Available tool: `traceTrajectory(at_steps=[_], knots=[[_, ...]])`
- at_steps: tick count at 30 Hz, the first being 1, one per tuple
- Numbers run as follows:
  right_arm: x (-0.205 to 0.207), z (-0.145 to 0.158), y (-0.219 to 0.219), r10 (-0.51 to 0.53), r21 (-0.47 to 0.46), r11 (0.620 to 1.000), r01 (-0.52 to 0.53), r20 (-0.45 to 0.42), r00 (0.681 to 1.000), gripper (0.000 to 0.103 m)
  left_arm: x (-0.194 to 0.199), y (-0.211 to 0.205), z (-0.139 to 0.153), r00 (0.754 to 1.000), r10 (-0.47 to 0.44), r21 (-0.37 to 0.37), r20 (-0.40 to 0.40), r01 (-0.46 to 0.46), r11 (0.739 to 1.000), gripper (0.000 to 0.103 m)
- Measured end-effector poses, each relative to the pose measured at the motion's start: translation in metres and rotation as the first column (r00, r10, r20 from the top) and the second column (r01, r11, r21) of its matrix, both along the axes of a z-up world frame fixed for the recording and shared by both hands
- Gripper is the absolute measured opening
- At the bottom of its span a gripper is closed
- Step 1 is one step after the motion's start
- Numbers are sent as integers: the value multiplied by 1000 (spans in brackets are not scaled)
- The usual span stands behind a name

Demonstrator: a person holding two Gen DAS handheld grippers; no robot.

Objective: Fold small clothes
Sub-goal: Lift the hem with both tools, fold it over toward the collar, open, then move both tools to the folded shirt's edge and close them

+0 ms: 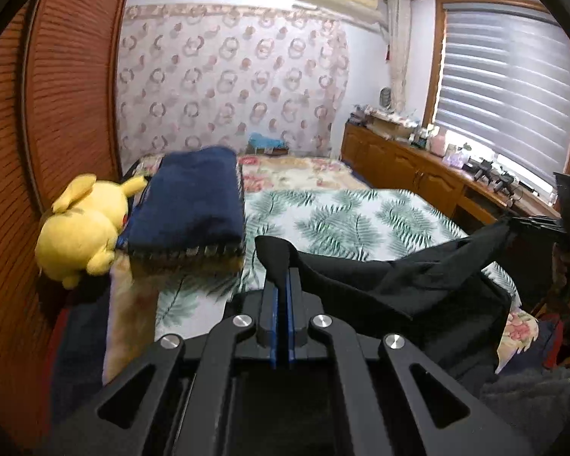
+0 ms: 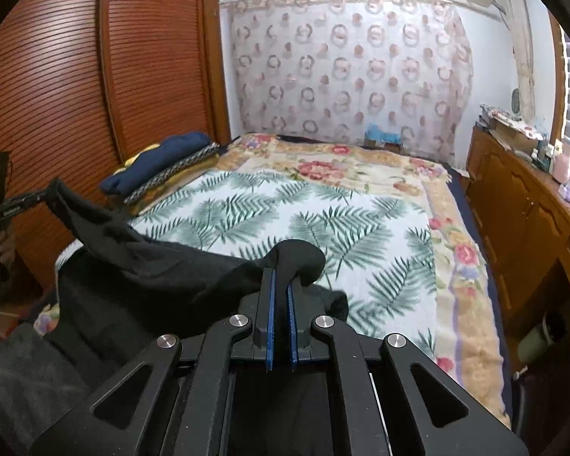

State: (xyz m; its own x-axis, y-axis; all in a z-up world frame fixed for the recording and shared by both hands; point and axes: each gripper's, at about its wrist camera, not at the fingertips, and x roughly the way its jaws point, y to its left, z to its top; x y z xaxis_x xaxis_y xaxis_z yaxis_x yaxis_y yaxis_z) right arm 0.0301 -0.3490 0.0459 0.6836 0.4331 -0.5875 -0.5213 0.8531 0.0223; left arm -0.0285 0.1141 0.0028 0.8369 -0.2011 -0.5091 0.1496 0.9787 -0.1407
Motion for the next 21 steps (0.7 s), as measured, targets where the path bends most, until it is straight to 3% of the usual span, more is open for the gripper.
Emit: traceTrajectory(at_steps=[2,6,7,9,12,18,21], knots=[[-7,-9,-3,12,4,1000,-12,-43,999,3,-1,2,-11,999,5,5,-36,-5,1000,4],[-9,-50,-1,2,-75,997,-13,-140,990,3,0,3,-32,996,0,8,-93,0,1000,11],[-9,-57,-2,-6,-79,997,-7,-157,988,3,1,5,-35,995,-3,3,-103,3,1000,16],[-6,-72,-3,-26,-86,996,9,-201,979,3,-2,8,-37,994,5,10,-112,-4,1000,38],[-7,-77,-4,-30,-103,995,8,-216,976,7,-3,15,-34,994,30,27,-104,-27,999,50],[-1,-52,-8,-48,-127,991,29,-152,987,39,16,22,-37,992,45,43,-118,-40,998,53],[13,-46,-6,-43,-127,992,26,-135,990,45,32,24,-43,990,37,31,-134,-33,999,53]])
